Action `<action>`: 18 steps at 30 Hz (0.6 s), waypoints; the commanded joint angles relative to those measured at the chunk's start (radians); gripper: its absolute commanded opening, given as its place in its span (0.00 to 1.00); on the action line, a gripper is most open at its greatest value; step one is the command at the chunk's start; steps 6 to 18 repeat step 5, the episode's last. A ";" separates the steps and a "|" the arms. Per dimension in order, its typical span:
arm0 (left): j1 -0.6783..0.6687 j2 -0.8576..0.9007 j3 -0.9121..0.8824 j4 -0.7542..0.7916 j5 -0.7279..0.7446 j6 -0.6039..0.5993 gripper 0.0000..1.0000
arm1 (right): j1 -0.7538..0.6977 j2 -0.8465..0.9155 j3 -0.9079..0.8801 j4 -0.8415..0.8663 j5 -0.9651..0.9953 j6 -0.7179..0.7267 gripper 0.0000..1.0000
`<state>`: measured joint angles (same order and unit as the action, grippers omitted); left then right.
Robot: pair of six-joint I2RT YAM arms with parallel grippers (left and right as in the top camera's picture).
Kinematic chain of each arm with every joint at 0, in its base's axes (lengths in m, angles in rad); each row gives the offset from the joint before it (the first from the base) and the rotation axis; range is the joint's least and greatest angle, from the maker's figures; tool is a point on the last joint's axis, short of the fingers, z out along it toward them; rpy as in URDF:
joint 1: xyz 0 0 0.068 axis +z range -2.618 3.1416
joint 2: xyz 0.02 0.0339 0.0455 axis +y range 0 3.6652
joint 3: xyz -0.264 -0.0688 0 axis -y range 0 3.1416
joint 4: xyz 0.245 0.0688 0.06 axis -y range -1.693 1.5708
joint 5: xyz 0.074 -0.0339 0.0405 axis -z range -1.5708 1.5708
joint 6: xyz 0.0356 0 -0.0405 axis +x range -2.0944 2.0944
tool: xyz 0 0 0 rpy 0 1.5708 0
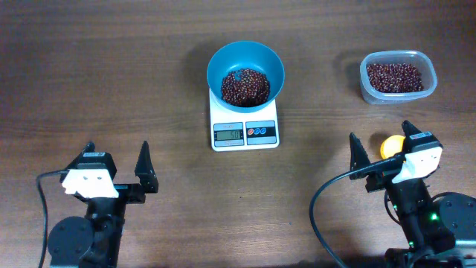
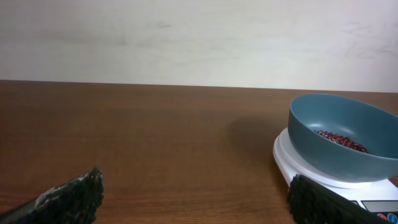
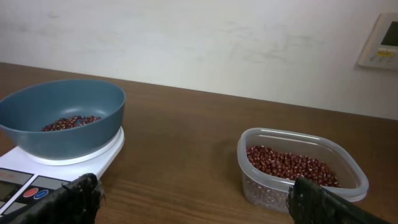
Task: Scoop item into bowl and weigh 50g on scale
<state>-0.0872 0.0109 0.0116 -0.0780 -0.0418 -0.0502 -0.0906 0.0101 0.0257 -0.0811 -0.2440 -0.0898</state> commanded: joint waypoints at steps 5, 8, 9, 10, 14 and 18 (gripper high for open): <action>0.005 -0.005 -0.003 -0.002 -0.004 -0.013 0.99 | 0.005 -0.007 -0.010 0.000 0.009 -0.008 0.99; 0.005 -0.005 -0.003 -0.002 -0.004 -0.013 0.99 | 0.005 -0.007 -0.010 0.000 0.009 -0.008 0.99; 0.005 -0.005 -0.003 -0.002 -0.004 -0.013 0.99 | 0.005 -0.007 -0.010 0.000 0.009 -0.008 0.99; 0.005 -0.005 -0.003 -0.002 -0.004 -0.013 0.99 | 0.005 -0.007 -0.010 0.000 0.009 -0.008 0.99; 0.005 -0.005 -0.003 -0.002 -0.004 -0.013 0.99 | 0.005 -0.007 -0.010 0.000 0.009 -0.008 0.99; 0.005 -0.005 -0.003 -0.002 -0.004 -0.013 0.99 | 0.005 -0.007 -0.010 0.000 0.009 -0.008 0.99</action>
